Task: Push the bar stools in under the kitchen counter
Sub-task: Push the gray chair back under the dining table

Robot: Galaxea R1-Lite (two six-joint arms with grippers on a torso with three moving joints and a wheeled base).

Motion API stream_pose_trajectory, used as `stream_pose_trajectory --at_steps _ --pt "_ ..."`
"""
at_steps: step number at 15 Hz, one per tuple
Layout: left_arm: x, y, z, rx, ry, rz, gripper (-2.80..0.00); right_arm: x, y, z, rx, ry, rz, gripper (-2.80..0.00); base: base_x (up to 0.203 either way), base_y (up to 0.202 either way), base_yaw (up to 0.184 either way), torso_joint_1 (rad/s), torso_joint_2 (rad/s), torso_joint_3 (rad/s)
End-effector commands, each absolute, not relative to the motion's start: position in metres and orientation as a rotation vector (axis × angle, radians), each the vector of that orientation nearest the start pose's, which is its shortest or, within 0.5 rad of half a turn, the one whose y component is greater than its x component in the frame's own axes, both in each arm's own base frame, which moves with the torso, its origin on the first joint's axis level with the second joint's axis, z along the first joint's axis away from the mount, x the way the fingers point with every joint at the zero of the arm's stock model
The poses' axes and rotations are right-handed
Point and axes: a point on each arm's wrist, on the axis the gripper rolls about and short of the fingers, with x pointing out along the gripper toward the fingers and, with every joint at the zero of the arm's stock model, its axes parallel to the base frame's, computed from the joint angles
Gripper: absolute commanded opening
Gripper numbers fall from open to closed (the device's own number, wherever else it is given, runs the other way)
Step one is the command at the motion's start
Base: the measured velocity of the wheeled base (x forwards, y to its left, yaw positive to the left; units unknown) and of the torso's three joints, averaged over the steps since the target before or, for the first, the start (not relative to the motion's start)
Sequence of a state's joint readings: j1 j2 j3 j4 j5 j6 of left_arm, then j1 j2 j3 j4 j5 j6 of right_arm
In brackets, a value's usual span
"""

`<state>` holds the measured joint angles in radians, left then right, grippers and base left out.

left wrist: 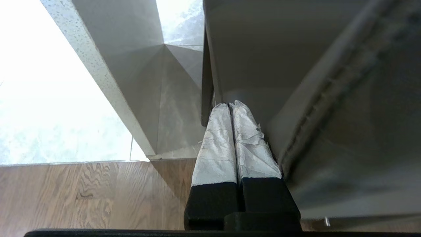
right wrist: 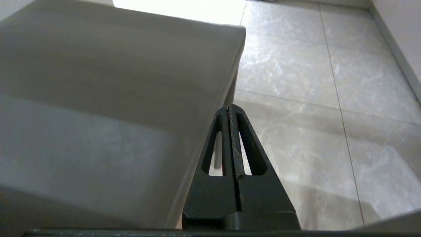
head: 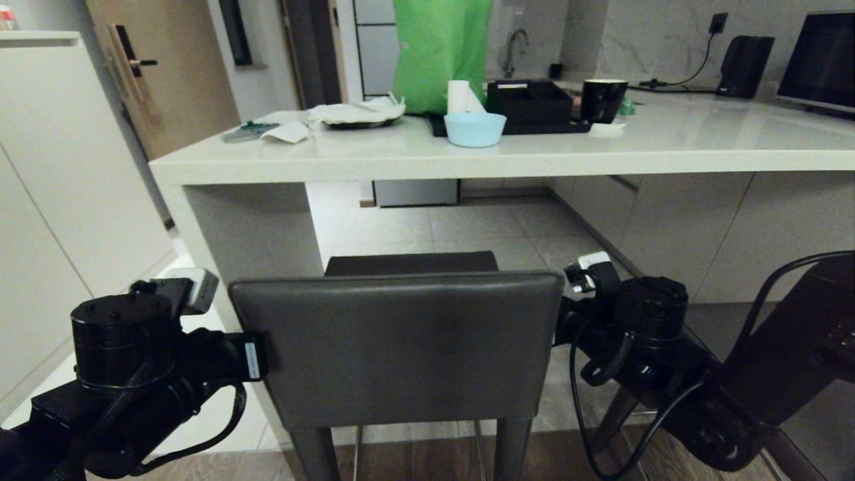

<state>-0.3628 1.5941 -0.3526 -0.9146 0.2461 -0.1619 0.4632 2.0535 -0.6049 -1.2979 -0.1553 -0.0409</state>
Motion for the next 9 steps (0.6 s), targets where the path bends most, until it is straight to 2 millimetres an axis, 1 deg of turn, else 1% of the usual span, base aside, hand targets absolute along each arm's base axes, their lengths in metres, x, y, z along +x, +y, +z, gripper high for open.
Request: stream_pose_trajectory --at_steps 1,3,4,6,9 --pt "0.217 -0.075 0.132 -0.058 0.339 -0.076 -2.8 0.298 0.143 0.088 -0.079 0.139 0.299 -2.8 0.0 0.0 0.0 0.0 0.0 0.0" --pt "0.214 -0.067 0.135 -0.046 0.375 -0.041 -2.8 0.297 0.142 0.088 -0.073 0.144 0.294 -2.8 0.0 0.0 0.0 0.0 0.0 0.0" --pt "0.211 -0.066 0.136 -0.044 0.376 -0.047 -2.8 0.298 0.141 0.088 -0.073 0.144 0.292 -2.8 0.0 0.0 0.0 0.0 0.0 0.0" --pt "0.211 -0.067 0.128 -0.035 0.409 -0.047 -2.8 0.298 0.14 0.087 -0.073 0.144 0.29 -2.8 0.0 0.0 0.0 0.0 0.0 0.0" --pt "0.212 -0.064 0.128 -0.045 0.409 -0.039 -2.8 0.298 0.141 0.088 -0.072 0.143 0.291 -2.8 0.0 0.0 0.0 0.0 0.0 0.0"
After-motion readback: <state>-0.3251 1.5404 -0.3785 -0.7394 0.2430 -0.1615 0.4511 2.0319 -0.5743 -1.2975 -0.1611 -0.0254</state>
